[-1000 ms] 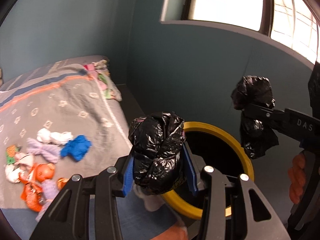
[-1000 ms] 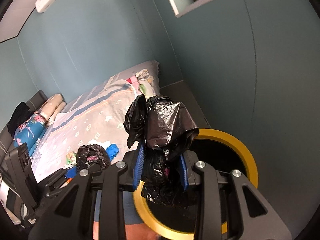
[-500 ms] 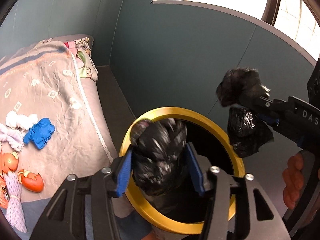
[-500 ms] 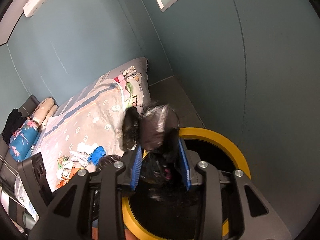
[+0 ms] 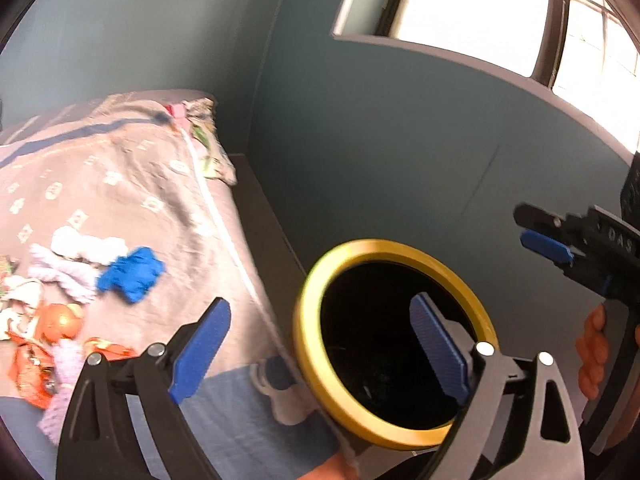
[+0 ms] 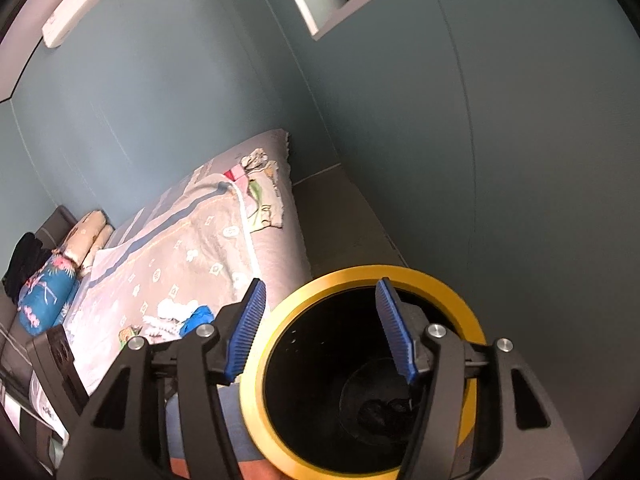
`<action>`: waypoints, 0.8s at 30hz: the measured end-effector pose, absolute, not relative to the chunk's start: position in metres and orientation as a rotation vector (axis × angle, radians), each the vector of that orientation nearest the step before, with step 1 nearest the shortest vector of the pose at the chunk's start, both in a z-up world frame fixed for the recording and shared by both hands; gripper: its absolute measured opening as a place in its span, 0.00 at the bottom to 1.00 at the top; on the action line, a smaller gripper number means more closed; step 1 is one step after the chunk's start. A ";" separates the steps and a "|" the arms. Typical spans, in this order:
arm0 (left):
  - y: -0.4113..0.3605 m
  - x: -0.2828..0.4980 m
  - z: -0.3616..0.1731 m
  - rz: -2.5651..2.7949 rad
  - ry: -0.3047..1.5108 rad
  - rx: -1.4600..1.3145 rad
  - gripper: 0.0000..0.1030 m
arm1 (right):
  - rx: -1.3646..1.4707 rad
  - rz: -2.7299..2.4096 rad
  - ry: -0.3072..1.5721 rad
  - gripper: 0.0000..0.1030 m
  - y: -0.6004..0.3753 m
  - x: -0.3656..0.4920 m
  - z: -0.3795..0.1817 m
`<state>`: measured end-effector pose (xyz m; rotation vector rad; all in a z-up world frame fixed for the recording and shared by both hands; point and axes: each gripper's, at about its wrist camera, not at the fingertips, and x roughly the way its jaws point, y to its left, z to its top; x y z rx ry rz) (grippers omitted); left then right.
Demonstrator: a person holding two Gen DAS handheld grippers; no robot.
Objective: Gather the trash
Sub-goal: 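Return both grippers to the bed toward the remaining trash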
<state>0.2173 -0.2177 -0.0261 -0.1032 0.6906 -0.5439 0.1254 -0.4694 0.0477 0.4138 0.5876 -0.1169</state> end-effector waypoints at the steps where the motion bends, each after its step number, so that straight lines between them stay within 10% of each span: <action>1: -0.213 0.216 -0.023 -0.531 0.684 -0.101 0.87 | 0.407 -0.108 0.591 0.54 -0.464 0.126 0.048; 24: -0.049 0.213 0.000 -0.175 0.601 -0.134 0.92 | 0.211 0.154 0.584 0.60 -0.310 0.166 0.063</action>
